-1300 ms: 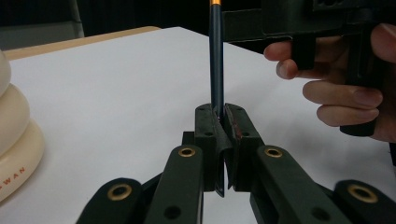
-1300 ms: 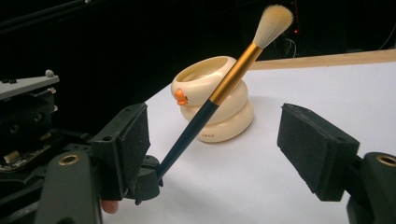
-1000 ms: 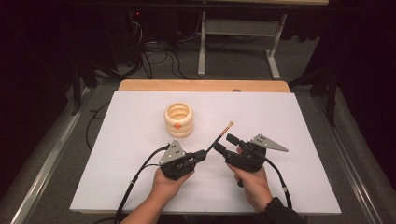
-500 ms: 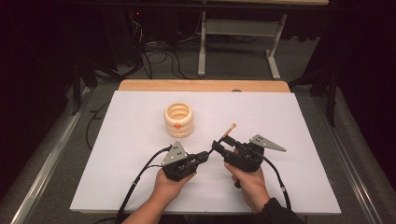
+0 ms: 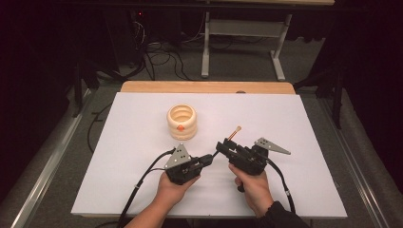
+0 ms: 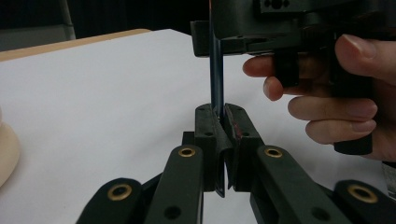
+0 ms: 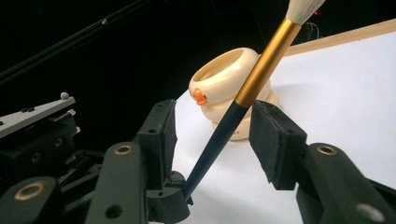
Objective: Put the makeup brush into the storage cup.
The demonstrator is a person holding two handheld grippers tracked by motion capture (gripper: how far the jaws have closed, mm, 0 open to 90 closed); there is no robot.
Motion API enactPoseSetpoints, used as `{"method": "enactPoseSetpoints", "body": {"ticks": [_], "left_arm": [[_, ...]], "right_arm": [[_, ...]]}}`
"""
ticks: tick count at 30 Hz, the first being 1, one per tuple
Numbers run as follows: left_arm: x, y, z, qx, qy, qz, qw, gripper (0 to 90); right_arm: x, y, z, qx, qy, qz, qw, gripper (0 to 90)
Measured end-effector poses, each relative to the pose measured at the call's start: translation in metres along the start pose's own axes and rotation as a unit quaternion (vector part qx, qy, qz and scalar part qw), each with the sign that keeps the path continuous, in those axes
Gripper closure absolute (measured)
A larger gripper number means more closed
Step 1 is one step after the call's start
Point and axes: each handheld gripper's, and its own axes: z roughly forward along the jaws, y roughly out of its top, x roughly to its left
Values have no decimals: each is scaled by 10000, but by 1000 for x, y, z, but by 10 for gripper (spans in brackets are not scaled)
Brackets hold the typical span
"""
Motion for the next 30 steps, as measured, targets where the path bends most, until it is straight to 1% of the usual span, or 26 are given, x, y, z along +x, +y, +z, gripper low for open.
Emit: {"method": "enactPoseSetpoints", "body": {"ticks": [9,13,15,16,18,23,25,30], "left_arm": [[-1,0,0,-24,-11,-5,10000,849],[-1,0,-1,-31,-17,-8,10000,849],[-1,1,-1,-38,-15,0,10000,849],[-1,1,-1,-40,-14,-3,10000,849],[-1,0,-1,-38,-10,4,10000,849],[-1,0,0,-40,-13,2,10000,849],[-1,0,0,-42,-10,9,10000,849],[-2,0,0,-34,-13,15,10000,849]], "right_arm": [[-1,1,-1,-66,14,58,10000,626],[-2,2,-2,-103,1,47,9999,654],[-3,2,-2,-118,7,65,9999,670],[-3,2,-2,-119,-13,112,9999,680],[-4,2,-3,-123,29,154,9998,695],[-6,1,-2,-112,69,162,9998,733],[-7,1,-2,-104,74,213,9997,751],[-6,2,-3,-126,141,212,9996,789]]}}
